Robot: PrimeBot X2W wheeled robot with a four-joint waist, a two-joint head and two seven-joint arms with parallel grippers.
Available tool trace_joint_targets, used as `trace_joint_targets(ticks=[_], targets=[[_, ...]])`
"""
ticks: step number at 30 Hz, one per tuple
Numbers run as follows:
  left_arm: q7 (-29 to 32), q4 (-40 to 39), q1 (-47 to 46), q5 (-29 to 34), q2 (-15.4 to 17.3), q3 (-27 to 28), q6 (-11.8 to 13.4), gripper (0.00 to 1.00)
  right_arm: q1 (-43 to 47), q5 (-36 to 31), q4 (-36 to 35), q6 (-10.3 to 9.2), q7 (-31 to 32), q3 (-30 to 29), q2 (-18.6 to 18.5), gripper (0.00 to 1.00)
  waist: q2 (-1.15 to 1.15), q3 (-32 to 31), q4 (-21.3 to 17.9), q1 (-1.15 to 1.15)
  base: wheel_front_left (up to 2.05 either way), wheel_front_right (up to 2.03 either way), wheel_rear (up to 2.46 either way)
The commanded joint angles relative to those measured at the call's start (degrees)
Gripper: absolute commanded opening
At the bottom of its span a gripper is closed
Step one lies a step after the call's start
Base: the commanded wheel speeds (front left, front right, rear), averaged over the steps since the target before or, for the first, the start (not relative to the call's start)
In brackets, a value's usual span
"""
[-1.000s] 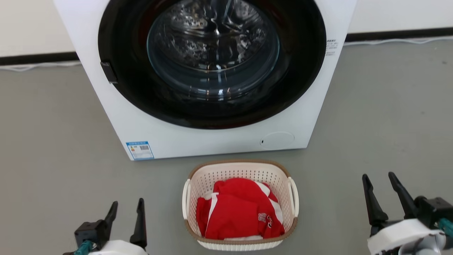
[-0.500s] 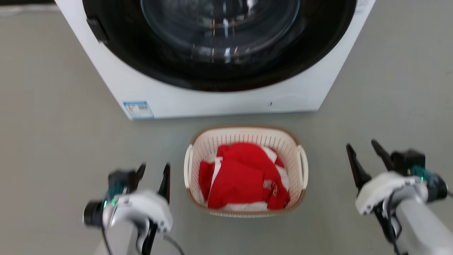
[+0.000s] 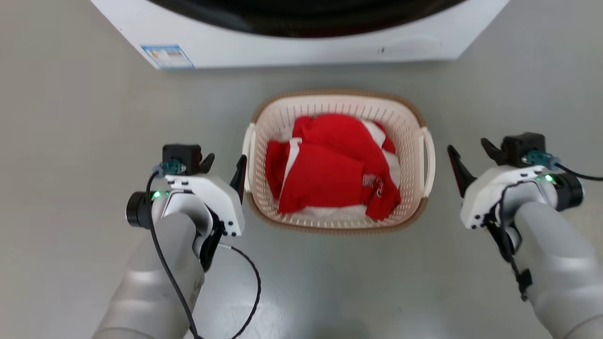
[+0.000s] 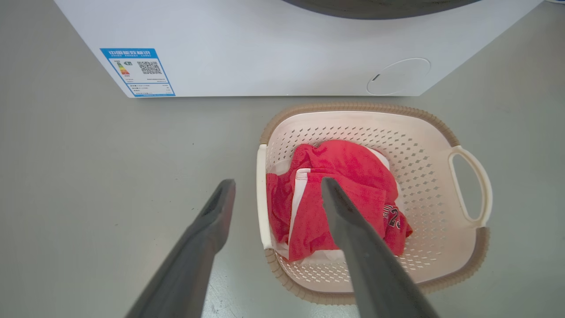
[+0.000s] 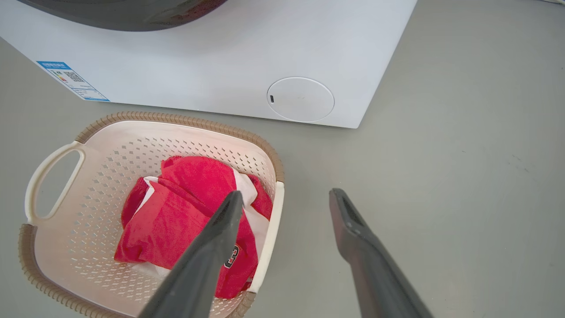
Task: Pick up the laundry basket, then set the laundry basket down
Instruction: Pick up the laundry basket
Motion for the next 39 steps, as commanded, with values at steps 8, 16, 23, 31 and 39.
trace_joint_targets(ticks=[8,16,23,31,39], targets=[[0.1,3.5,-6.5,-3.8,1.2,-3.4,0.7,1.00,-4.0,2.8,4.7,0.35,-1.6,4.8,2.0,1.00,0.00,6.2,-1.5,0.00,0.00,0.00,0.00],[0.5,6.9,-10.3,-4.8,1.2,-6.9,1.9,1.00,-6.3,5.0,7.3,0.35,-3.3,7.9,2.7,1.00,0.00,9.6,-2.5,0.00,0.00,0.00,0.00],[0.2,9.6,-13.2,-4.6,1.4,-7.9,2.7,1.00,-8.2,7.1,8.6,0.35,-4.6,10.2,2.4,1.00,0.00,12.5,-2.6,0.00,0.00,0.00,0.00],[0.6,10.7,-15.2,-4.4,2.1,-8.5,3.4,1.00,-9.4,9.0,9.3,0.35,-5.3,12.1,2.3,1.00,0.00,14.3,-2.6,0.00,0.00,0.00,0.00],[0.8,11.2,-16.6,-4.3,2.5,-9.3,3.8,1.00,-10.6,10.7,9.7,0.35,-5.8,13.7,2.5,1.00,0.00,16.0,-2.7,0.00,0.00,0.00,0.00]])
